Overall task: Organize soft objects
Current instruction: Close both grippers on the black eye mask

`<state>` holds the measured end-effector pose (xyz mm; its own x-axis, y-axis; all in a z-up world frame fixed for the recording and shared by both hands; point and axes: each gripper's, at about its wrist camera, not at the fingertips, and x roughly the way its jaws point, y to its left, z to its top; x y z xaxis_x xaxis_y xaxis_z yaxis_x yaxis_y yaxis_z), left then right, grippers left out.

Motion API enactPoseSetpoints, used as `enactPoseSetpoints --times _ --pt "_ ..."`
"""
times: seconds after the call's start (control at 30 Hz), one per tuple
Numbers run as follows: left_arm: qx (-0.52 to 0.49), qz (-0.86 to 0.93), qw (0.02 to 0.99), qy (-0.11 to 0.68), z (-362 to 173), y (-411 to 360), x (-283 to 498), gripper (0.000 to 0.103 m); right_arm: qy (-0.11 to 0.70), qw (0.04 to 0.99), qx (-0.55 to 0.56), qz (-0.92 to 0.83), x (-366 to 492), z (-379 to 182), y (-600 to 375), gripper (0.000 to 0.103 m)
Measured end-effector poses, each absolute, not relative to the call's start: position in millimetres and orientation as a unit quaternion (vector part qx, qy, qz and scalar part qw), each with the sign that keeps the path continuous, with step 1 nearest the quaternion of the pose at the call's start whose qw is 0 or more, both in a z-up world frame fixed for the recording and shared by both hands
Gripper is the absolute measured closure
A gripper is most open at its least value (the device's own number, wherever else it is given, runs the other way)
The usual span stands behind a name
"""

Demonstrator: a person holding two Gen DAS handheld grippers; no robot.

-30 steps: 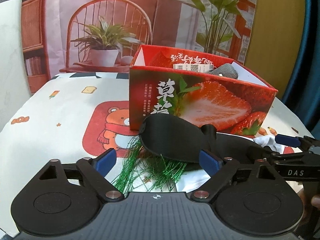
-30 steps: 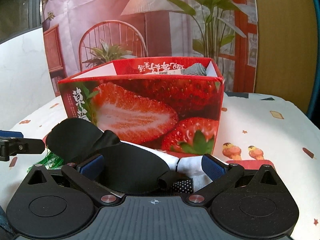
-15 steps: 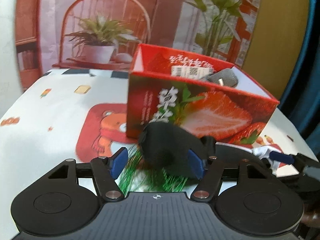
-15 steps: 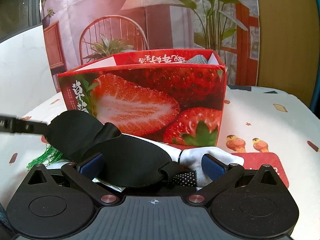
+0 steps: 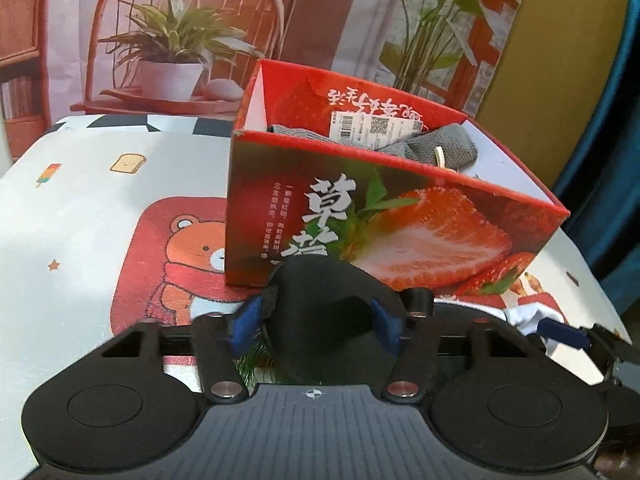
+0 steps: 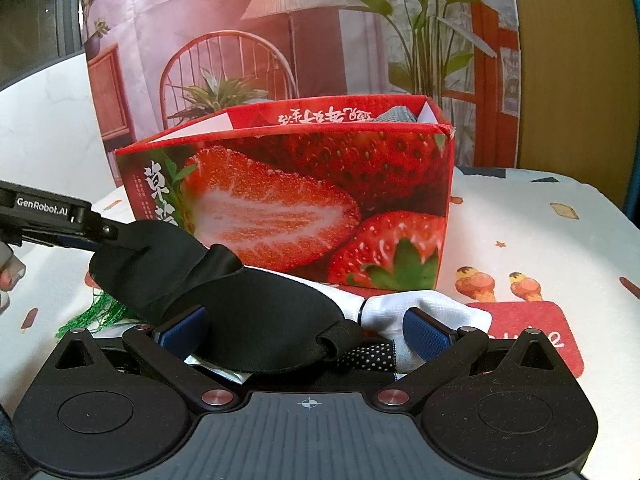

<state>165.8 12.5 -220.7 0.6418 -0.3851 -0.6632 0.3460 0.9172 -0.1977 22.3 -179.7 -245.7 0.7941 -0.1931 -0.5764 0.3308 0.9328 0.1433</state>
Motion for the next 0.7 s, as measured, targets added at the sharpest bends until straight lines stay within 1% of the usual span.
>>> enactPoseSetpoints --times 0.03,0.13,0.23,0.43,0.6,0.7 --pt "-0.025 -0.2 0.907 0.369 -220.5 12.3 163.3 0.053 0.289 0.94 0.12 -0.139 22.4 -245.6 -179.9 0.0" --pt "-0.024 -0.194 0.911 0.362 -218.0 13.9 155.0 0.064 0.289 0.94 0.12 -0.138 22.4 -245.3 -180.1 0.0" --pt "-0.032 -0.184 0.915 0.359 -217.9 18.9 145.3 0.069 0.288 0.94 0.121 -0.138 22.2 -244.8 -180.4 0.001" --pt "-0.05 -0.171 0.915 0.362 -225.6 28.1 126.6 0.071 0.283 0.942 0.123 -0.134 20.6 -242.2 -180.2 0.001" --pt "-0.057 -0.17 0.912 0.369 -233.7 30.8 120.2 0.071 0.278 0.945 0.134 -0.113 19.3 -240.4 -180.8 0.009" --pt "-0.054 -0.17 0.912 0.368 -236.2 30.2 118.8 0.071 0.275 0.944 0.148 -0.104 20.8 -238.9 -184.1 0.011"
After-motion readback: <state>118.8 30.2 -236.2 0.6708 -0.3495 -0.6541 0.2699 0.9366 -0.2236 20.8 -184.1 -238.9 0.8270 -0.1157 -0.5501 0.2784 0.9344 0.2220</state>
